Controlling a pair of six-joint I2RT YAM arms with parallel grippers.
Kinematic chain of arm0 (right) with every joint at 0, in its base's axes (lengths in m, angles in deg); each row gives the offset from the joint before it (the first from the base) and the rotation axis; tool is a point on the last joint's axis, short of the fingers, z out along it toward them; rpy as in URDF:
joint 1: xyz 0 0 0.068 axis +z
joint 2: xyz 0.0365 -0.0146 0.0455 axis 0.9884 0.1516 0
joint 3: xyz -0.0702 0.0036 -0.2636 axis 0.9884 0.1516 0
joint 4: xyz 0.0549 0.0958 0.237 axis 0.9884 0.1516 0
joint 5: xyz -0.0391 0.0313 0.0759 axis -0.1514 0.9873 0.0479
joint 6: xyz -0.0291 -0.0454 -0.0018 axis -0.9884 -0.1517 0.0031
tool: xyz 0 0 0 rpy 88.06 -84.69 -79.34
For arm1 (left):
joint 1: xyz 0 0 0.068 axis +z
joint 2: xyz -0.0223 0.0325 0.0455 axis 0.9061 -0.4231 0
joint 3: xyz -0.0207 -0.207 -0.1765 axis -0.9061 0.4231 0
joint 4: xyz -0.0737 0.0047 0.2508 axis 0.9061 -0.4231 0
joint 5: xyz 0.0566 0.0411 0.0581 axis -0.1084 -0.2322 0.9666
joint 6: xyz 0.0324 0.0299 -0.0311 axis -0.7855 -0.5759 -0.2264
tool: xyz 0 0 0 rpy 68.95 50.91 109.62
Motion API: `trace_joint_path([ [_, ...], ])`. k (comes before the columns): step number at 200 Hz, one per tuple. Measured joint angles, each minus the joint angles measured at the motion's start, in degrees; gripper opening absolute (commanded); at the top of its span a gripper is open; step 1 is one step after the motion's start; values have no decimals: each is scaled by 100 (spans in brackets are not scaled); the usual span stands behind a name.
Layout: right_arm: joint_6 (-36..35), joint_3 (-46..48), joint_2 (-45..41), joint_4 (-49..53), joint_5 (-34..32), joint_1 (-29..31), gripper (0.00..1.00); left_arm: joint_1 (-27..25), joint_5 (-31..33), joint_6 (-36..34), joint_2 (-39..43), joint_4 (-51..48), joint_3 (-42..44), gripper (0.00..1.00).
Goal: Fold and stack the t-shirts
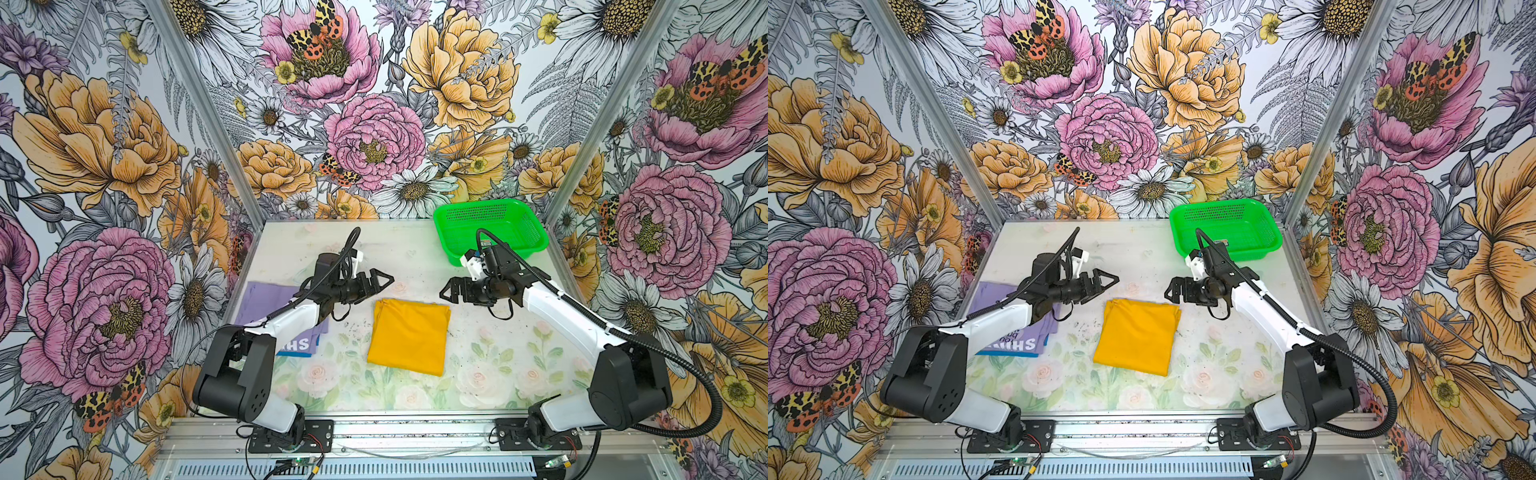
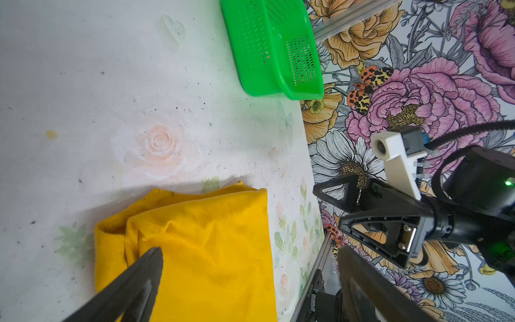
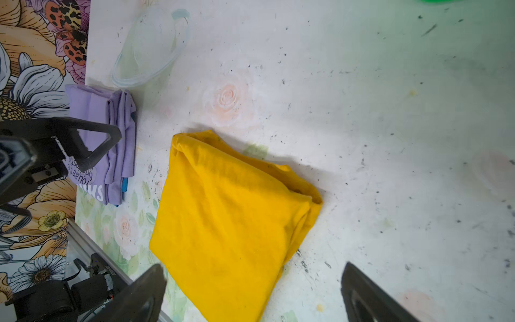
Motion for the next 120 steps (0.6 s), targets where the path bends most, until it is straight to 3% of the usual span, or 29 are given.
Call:
trace_joint_path([
  [35,289,319,116,-457,144,24,99,-136,9,4,374,96,566,99],
  [67,393,317,428,-944,286,424,99,-627,70,92,466,286,868,99],
  [120,809,516,1008,-1985,518,848,99,-1331,474,634,275,1377,1867,99],
])
